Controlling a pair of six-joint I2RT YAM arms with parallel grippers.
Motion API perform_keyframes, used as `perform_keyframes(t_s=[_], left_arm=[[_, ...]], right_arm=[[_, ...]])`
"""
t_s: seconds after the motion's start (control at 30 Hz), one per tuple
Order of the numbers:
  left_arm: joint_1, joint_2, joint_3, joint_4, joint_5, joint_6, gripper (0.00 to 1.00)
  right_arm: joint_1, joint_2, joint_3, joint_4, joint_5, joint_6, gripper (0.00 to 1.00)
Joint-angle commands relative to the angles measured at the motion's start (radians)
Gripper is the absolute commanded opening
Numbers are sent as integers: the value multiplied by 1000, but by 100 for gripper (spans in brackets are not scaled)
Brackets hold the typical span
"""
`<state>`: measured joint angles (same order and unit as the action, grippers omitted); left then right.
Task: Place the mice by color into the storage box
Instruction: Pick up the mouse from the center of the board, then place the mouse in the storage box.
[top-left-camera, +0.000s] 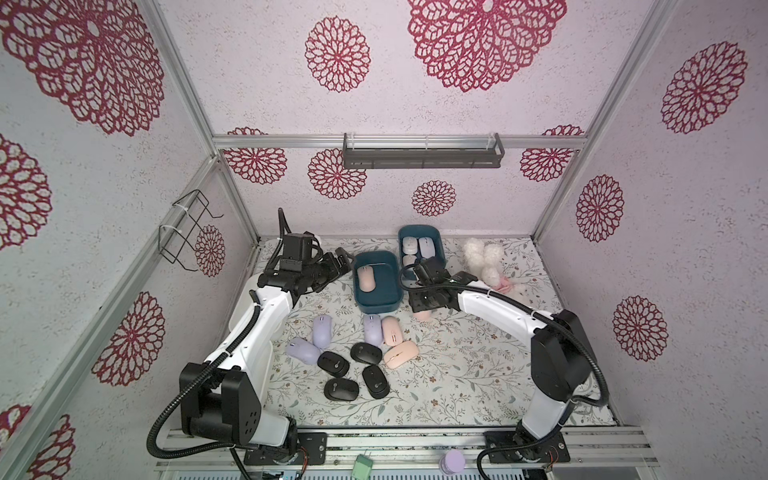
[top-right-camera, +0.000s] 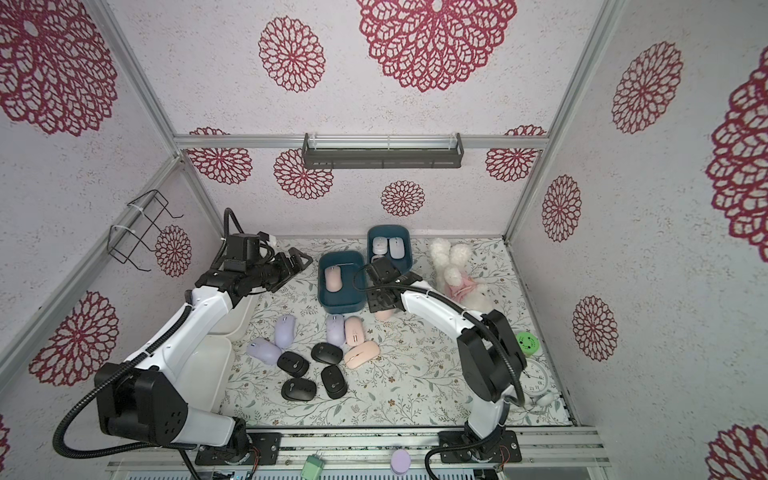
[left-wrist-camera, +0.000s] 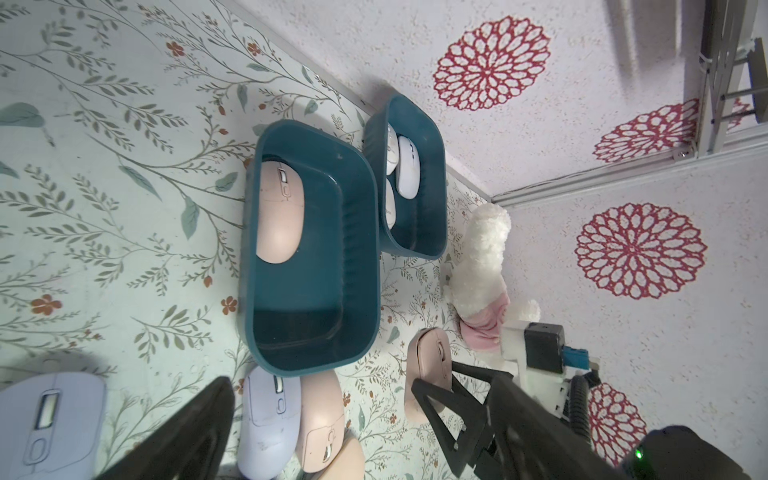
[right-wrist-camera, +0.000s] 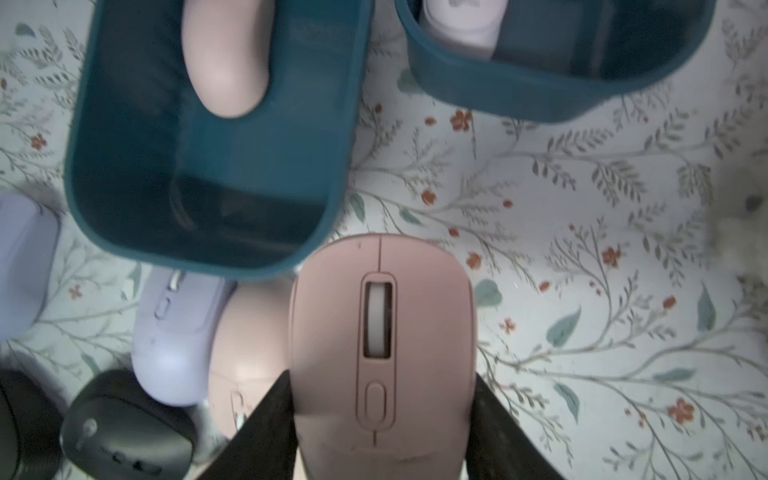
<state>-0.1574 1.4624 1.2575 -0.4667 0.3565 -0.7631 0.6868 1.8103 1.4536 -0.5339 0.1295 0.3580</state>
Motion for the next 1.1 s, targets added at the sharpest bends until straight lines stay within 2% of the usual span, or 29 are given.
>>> perform_keyframes(t_s=[0.0,0.2,0.5,1.07], left_arm=[[32,-16,19,-4,-15,6,97],[58,-11,7,10,-10,-9,97],[70,-5,7,12,-4,-13,97],[77,-4,2,28,22,-28,97]], right_arm=[[18,79,146,-3,68,-17,53],[36,304,473,-43,84,-16,53],[36,645,924,-180,185,-14,52],[10,774,969,-93,162,10,52]])
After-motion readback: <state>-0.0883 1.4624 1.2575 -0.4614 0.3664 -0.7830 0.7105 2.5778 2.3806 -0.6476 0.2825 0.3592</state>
